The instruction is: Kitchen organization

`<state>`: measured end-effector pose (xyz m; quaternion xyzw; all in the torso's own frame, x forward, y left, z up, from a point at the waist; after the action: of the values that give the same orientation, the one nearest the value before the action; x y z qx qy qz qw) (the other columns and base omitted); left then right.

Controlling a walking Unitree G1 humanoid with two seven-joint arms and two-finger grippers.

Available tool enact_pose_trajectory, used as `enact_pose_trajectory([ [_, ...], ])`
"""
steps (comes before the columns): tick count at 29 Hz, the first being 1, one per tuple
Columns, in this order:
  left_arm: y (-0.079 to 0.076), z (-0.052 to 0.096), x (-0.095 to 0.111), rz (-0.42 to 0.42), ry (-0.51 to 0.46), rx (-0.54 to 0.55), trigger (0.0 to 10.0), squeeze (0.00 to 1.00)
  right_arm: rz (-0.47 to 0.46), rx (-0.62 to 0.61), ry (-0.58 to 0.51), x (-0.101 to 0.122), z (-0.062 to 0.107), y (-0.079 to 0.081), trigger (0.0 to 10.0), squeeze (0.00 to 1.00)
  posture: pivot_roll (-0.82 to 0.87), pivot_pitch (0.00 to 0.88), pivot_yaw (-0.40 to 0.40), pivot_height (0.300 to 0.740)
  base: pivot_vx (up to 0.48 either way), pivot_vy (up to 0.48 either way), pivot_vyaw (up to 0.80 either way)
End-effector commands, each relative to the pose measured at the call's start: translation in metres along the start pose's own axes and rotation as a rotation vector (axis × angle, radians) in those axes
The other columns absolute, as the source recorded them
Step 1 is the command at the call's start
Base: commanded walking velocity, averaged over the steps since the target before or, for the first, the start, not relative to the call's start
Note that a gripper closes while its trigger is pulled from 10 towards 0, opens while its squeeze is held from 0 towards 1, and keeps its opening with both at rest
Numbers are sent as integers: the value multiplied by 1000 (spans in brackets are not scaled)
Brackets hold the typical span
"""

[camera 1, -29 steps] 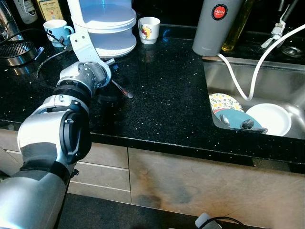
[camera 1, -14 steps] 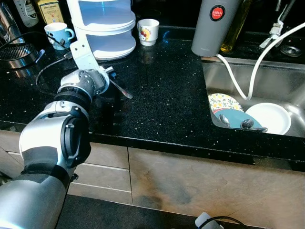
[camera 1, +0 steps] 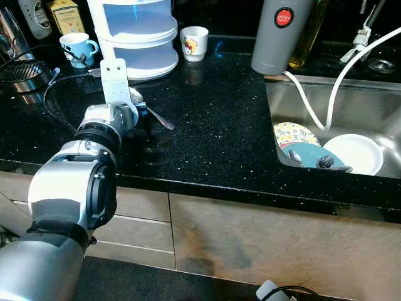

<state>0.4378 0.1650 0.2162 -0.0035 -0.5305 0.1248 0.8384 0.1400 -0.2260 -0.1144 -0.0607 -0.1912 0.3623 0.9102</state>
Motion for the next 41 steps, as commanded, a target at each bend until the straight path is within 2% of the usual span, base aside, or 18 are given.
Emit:
enact_pose_trajectory([
  [1, 8, -4, -18, -5, 66, 19, 10000, 0, 6, 11, -3, -1, 0, 5, 10000, 0, -48, 82, 46, 740, 0, 0, 0],
  [2, 7, -4, -19, 7, 72, 10, 4941, 0, 7, 11, -3, -1, 0, 5, 10000, 0, -47, 83, 46, 740, 0, 0, 0],
  [3, 6, -4, -20, 15, 75, 3, 4941, 0, 7, 10, -3, 0, 0, 5, 10000, 0, -48, 82, 46, 740, 0, 0, 0],
  [4, 6, -4, -21, 19, 78, -1, 2196, 0, 7, 9, -3, 0, 0, 5, 10000, 0, -49, 81, 47, 740, 0, 0, 0],
  [6, 6, -5, -21, 18, 79, -3, 2196, 0, 7, 9, -3, 0, 0, 5, 10000, 0, -49, 81, 47, 740, 0, 0, 0],
  [7, 7, -5, -22, 16, 79, -1, 0, 0, 7, 8, -3, -1, 0, 5, 10000, 0, -49, 79, 45, 740, 0, 0, 0],
  [9, 7, -5, -20, 26, 68, -6, 667, 0, 8, 9, -2, -1, 0, 5, 10000, 0, -50, 77, 44, 740, 0, 0, 0],
  [10, 7, -5, -20, 26, 68, -6, 667, 0, 8, 9, -2, -1, 0, 5, 10000, 0, -50, 77, 44, 740, 0, 0, 0],
  [11, 3, -4, -14, 47, 46, -34, 2196, 0, 8, 9, -1, -1, 0, 5, 10000, 0, -49, 77, 44, 740, 0, 0, 0],
  [12, 0, -3, -9, 61, 30, -55, 5176, 0, 9, 10, -1, -1, 0, 5, 10000, 0, -49, 77, 44, 740, 0, 0, 0],
  [13, 0, -3, -9, 61, 30, -55, 5176, 0, 9, 10, -1, -1, 0, 5, 10000, 0, -49, 77, 44, 740, 0, 0, 0],
  [14, -3, -1, 0, 47, -13, -60, 10000, 0, 10, 10, 0, -2, 0, 5, 10000, 0, -48, 75, 40, 740, 0, 0, 0],
  [19, -16, 8, 30, 10, -138, -95, 10000, 0, 13, 14, 4, -4, 0, 6, 10000, 0, -49, 74, 35, 740, 0, 0, 0],
  [23, -20, 9, 32, 19, -159, -113, 10000, 0, 15, 17, 6, -5, 1, 7, 10000, 0, -58, 77, 34, 740, 0, 0, 0],
  [33, -28, 2, 4, 87, -60, -150, 10000, 0, 8, 24, 8, -9, 1, 12, 10000, 0, -82, 108, 42, 740, 0, 0, 0],
  [36, -30, 1, -8, 88, -3, -144, 10000, 0, 5, 27, 10, -11, 2, 14, 10000, 0, -83, 121, 46, 740, 0, 0, 0],
  [38, -30, 0, -17, 59, 35, -136, 10000, 0, 2, 30, 10, -12, 2, 16, 10000, 0, -83, 124, 47, 740, 0, 0, 0],
  [41, -30, -1, -20, 55, 51, -131, 10000, 0, 1, 30, 10, -12, 2, 16, 10000, 0, -84, 126, 49, 740, 0, 0, 0],
])
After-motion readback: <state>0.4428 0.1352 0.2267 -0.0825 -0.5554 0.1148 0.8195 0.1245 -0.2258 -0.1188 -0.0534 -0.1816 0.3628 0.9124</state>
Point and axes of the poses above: a point about 5 cm out from each wrist's last joint towards the gripper, its own z axis pointing back from the gripper into the wrist, its own x axis along the axis of the wrist's last joint, y = z × x, the point moved 2 cm from there along -z, pointing out of the wrist towards the gripper, and after that the axes turned 5 degrees about z, right-handed, at the moved point
